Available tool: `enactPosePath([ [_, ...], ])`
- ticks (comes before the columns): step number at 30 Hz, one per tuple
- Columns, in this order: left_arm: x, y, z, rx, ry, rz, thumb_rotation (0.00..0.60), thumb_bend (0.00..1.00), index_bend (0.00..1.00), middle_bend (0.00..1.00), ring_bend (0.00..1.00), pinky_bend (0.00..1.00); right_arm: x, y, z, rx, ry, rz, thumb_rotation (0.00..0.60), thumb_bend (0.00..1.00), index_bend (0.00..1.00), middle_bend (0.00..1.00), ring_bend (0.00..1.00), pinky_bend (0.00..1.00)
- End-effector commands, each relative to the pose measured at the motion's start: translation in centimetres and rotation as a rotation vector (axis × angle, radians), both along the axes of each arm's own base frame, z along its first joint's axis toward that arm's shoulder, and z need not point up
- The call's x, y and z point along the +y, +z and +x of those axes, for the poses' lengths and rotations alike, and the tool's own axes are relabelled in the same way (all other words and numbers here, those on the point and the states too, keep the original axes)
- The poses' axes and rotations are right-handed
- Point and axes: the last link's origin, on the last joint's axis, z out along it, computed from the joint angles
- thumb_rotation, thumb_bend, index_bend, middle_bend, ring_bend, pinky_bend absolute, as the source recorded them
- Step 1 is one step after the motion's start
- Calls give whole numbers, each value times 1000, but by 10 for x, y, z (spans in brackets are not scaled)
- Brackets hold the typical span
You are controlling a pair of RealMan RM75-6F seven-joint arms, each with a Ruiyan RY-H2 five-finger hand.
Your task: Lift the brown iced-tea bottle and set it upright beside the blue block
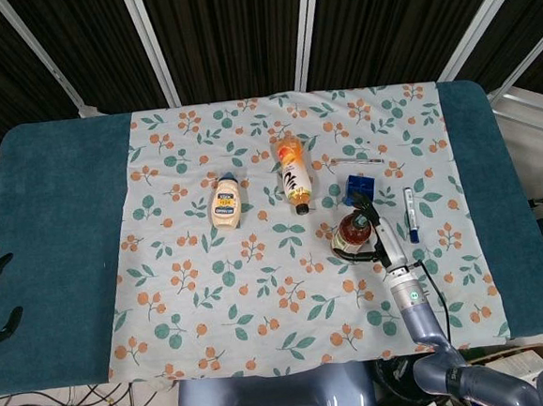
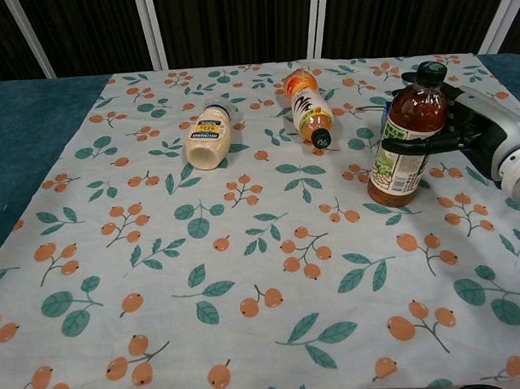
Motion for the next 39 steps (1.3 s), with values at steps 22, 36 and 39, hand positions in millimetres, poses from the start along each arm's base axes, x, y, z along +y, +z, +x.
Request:
enactPosePath([
  [22, 2, 1, -1, 3, 12, -5, 600, 366, 102, 0, 5, 45, -4, -16, -3, -11, -53, 16, 600, 541, 404, 407, 452, 618],
  [36, 2, 0, -1, 1, 17, -12, 600, 366, 102, 0, 5, 45, -24, 48, 35, 33, 86, -87, 600, 550, 485, 528, 566, 724],
  [39, 2, 0, -1, 0, 15, -14, 600, 366, 102, 0, 5, 46, -32, 72, 48, 72, 109, -79, 600, 549, 486, 535, 572, 724],
])
